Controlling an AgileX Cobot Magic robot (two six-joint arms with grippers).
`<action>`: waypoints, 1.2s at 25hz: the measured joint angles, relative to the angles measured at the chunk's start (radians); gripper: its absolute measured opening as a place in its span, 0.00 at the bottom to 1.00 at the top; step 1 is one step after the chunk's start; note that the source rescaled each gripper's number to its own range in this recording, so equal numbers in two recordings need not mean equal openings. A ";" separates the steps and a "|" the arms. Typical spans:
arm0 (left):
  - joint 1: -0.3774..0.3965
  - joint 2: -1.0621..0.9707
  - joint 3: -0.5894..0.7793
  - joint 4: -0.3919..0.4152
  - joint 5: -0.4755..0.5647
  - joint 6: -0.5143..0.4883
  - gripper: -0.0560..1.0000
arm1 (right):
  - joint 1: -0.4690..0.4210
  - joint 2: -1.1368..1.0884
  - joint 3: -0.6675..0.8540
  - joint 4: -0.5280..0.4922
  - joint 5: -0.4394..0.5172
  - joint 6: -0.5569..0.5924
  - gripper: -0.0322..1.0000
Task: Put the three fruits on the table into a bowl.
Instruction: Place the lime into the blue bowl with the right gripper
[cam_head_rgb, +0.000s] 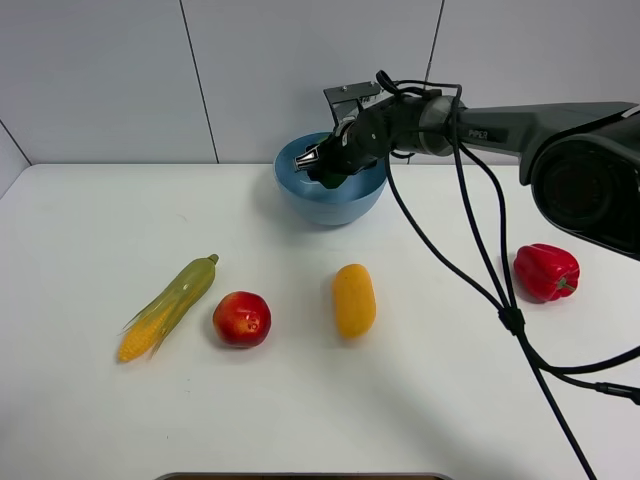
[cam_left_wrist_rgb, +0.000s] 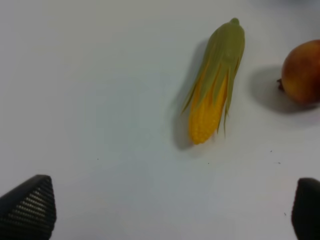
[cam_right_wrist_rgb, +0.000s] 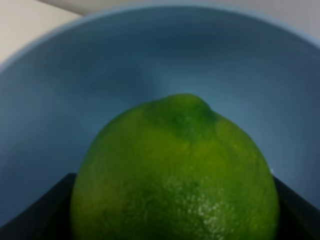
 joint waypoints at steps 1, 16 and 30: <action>0.000 0.000 0.000 0.000 0.000 0.000 1.00 | 0.000 0.009 0.000 0.000 0.000 0.000 0.22; 0.000 0.000 0.000 0.000 0.000 0.000 1.00 | 0.000 0.045 0.000 0.000 -0.054 0.000 0.22; 0.000 0.000 0.000 0.000 0.000 0.000 1.00 | 0.000 0.039 0.000 0.000 -0.097 0.000 0.84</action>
